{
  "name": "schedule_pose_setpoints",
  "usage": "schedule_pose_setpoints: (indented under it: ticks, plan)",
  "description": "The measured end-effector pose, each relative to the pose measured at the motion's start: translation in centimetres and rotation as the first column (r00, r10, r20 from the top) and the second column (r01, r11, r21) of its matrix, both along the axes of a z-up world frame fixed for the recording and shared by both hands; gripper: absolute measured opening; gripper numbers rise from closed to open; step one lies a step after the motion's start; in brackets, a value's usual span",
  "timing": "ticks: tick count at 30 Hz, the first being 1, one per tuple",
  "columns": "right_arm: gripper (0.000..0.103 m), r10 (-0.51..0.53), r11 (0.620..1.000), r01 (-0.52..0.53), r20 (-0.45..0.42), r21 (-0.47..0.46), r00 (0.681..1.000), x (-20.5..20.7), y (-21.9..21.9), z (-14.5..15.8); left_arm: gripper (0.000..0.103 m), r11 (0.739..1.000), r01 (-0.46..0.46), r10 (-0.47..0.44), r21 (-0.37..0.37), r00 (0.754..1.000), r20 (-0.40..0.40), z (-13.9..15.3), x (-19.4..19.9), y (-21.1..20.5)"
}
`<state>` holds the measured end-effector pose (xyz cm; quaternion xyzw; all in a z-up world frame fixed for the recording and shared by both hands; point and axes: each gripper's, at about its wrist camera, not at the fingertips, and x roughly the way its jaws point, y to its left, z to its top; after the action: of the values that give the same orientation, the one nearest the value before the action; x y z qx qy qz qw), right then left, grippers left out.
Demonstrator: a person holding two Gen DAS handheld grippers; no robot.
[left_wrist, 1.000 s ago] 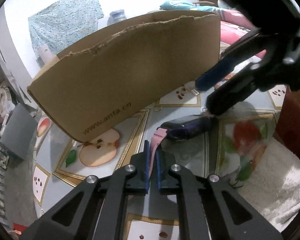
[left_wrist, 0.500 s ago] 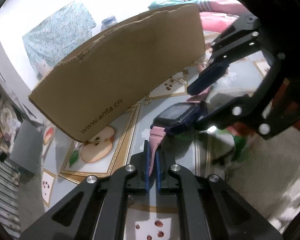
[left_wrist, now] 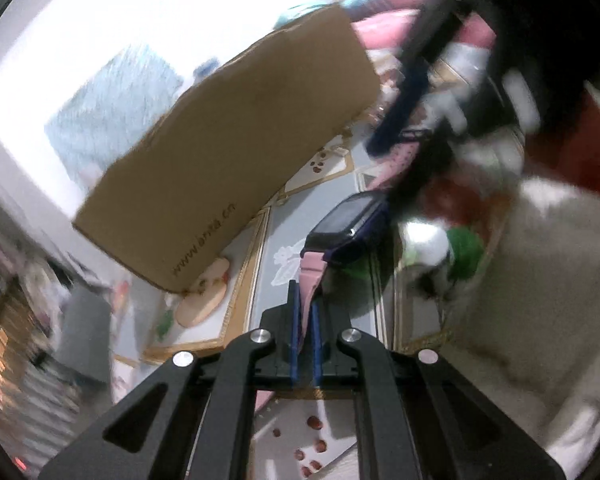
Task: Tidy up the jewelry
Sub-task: 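Lift the pink watch with both tools and carry it toward the box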
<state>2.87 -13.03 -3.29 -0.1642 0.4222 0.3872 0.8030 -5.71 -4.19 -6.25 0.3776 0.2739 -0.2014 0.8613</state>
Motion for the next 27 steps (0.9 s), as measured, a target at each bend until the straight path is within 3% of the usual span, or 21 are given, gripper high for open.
schedule_pose_setpoints:
  ticks: [4, 8, 16, 27]
  plan:
    - [0.035, -0.08, 0.992, 0.087, -0.081, 0.087, 0.994, 2.6, -0.8, 1.4, 0.005, 0.979, 0.105, -0.126, 0.175, 0.985, 0.115, -1.5, -1.4, -0.4]
    - [0.035, -0.073, 0.996, 0.078, -0.113, 0.036, 0.991, 4.2, 0.9, 0.8, 0.005, 0.946, 0.166, -0.217, 0.277, 0.962, 0.164, -2.5, -2.0, -0.2]
    - [0.033, 0.047, 0.994, -0.063, -0.179, -0.086, 0.983, 5.5, 3.5, -1.5, 0.005, 0.922, 0.221, -0.283, 0.318, 0.945, 0.164, -2.7, -2.4, 0.4]
    - [0.023, 0.167, 0.947, -0.214, -0.2, -0.24, 0.965, 6.1, 5.6, -2.3, 0.004, 0.908, 0.248, -0.316, 0.339, 0.934, 0.163, -3.2, -2.6, -0.3]
